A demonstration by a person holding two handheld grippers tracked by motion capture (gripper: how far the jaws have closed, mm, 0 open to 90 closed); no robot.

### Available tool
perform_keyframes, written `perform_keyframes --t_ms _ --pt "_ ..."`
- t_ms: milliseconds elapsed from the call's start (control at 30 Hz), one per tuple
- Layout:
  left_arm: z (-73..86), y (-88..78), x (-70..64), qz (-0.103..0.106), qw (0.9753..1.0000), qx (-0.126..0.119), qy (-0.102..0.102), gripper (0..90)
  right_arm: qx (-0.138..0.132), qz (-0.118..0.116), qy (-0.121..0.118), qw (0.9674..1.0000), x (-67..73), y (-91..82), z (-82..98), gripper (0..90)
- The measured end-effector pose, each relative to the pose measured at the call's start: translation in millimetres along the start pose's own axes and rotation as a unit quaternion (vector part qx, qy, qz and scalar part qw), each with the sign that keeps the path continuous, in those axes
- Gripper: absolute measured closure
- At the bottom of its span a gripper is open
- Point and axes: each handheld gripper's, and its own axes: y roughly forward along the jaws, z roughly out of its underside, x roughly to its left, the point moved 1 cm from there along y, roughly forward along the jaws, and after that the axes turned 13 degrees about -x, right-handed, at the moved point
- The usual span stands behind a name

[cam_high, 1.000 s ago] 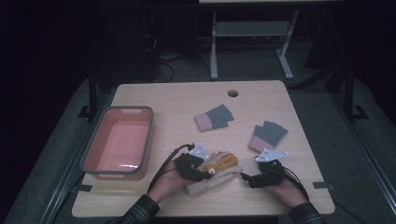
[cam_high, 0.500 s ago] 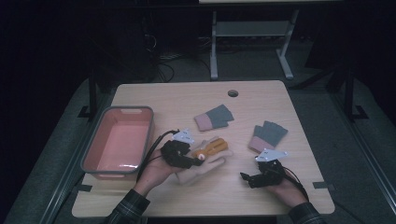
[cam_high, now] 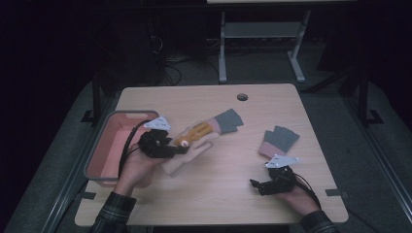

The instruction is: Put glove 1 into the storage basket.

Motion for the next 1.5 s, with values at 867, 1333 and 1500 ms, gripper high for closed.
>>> perform_keyframes --t_ms 867,1333,1500 --pt "39.7 -94.8 84.7 -0.162 0.9824 -0.039 -0.084 68.1 0.001 0.001 -0.001 1.0000 0.1 1.7 -1.1 11.4" --pt "75.0 -82.9 115.0 -0.189 0.9735 0.028 -0.126 67.0 0.000 0.000 -0.002 1.0000 0.1 2.2 -1.3 11.4" --pt "82.6 -77.6 122.1 -0.194 0.9713 0.051 -0.127 66.0 0.000 0.000 -0.002 1.0000 0.2 2.4 -1.4 11.4"
